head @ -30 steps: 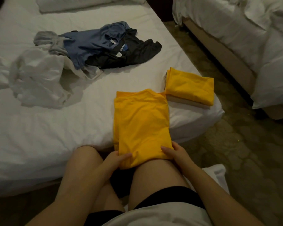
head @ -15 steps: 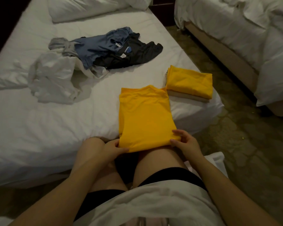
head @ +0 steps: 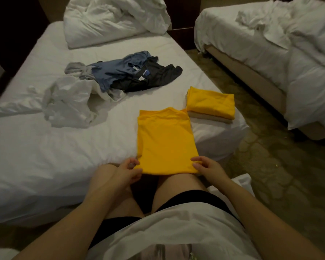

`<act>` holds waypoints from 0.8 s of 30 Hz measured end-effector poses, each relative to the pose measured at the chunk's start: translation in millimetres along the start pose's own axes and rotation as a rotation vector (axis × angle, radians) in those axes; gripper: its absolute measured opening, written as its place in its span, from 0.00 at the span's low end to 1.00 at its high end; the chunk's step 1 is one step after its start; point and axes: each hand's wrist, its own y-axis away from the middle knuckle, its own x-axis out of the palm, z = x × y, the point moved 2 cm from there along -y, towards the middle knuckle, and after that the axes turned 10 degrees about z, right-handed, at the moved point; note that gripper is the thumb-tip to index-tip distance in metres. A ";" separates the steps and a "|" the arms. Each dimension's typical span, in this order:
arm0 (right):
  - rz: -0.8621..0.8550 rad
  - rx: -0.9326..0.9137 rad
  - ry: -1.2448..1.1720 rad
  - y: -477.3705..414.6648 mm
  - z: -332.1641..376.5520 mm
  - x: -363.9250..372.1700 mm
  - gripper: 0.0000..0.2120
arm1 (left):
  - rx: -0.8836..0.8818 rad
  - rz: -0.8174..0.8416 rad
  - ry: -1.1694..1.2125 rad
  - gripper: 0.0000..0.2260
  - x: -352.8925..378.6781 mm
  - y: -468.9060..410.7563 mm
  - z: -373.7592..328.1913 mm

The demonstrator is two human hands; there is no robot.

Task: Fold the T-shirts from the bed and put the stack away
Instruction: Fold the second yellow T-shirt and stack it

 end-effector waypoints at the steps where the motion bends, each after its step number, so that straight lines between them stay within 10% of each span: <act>1: 0.063 0.028 -0.035 2.2 -3.6 2.3 0.07 | -0.028 0.018 -0.031 0.09 1.8 4.4 1.9; 24: -0.209 -0.101 -0.062 9.3 2.0 -2.2 0.10 | 0.077 0.011 -0.079 0.09 0.1 5.4 -1.0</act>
